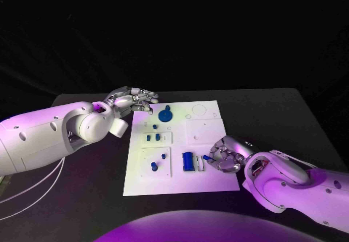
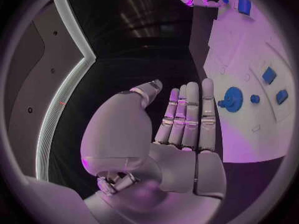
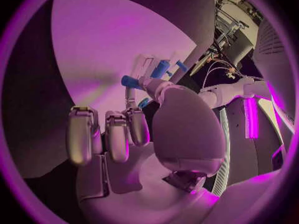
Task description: Assemble the parts on the task board
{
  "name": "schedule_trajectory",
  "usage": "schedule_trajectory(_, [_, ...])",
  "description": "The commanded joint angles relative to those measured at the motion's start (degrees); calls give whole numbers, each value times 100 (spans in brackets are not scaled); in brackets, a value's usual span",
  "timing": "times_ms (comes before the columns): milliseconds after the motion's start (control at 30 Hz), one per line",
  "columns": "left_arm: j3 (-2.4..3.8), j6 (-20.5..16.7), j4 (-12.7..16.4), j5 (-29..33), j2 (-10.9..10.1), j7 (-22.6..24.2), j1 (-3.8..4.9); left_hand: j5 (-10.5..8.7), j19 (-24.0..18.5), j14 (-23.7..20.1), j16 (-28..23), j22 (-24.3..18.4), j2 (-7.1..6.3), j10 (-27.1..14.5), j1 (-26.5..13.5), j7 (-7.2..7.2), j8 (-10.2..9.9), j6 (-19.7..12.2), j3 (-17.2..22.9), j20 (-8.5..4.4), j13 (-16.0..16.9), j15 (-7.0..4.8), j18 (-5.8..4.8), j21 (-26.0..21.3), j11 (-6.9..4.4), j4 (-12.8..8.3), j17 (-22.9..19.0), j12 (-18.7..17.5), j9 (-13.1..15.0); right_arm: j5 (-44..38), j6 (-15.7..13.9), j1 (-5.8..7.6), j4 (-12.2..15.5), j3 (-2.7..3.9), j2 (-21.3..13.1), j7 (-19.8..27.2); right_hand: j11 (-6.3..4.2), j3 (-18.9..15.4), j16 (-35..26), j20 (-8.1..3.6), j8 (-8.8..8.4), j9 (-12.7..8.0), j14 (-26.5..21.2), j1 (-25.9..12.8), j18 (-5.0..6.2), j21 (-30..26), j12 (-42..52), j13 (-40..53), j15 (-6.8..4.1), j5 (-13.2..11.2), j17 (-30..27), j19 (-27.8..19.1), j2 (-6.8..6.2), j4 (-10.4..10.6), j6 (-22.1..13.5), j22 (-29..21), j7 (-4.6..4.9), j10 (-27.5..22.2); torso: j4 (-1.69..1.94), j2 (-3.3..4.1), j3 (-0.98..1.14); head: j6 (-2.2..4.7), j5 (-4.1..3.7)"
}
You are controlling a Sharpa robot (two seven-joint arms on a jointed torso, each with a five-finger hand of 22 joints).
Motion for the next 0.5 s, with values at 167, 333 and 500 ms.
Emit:
schedule_trajectory(167, [4,117,21,-8,10,68,3,35,-1,-45,-33,-7,30,-32,23,-13,39,-18,-29,42,10,-13,46,-39,-7,-1,-10,-3,10,403,65,-57,-112,-2,141,77,-25,87,36,-23,162,285,587,-288,-88,27,32,856,-30,-31,1510,319,-22,-4,-33,1282,-15,128,-1,3,1,-17,6])
schedule_trajectory(333, [4,119,23,-8,7,66,3,35,-1,-45,-33,-7,30,-32,23,-13,39,-18,-29,42,10,-13,46,-39,-7,-1,-10,-3,10,454,163,-86,-195,-2,229,72,-36,107,36,-26,191,297,587,-571,-90,41,82,888,-37,-86,1510,324,-40,35,35,1285,-32,153,-3,0,6,-23,15])
schedule_trajectory(500, [4,125,23,-8,10,65,3,37,1,-46,-34,-9,27,-35,30,-15,42,-15,-32,42,10,-13,46,-44,-7,-5,-10,-2,11,465,285,-95,-261,-2,299,37,-47,99,36,-34,198,287,587,-756,-90,46,144,927,-46,-169,1510,325,-69,62,87,1285,-45,183,-4,-1,4,-29,11])
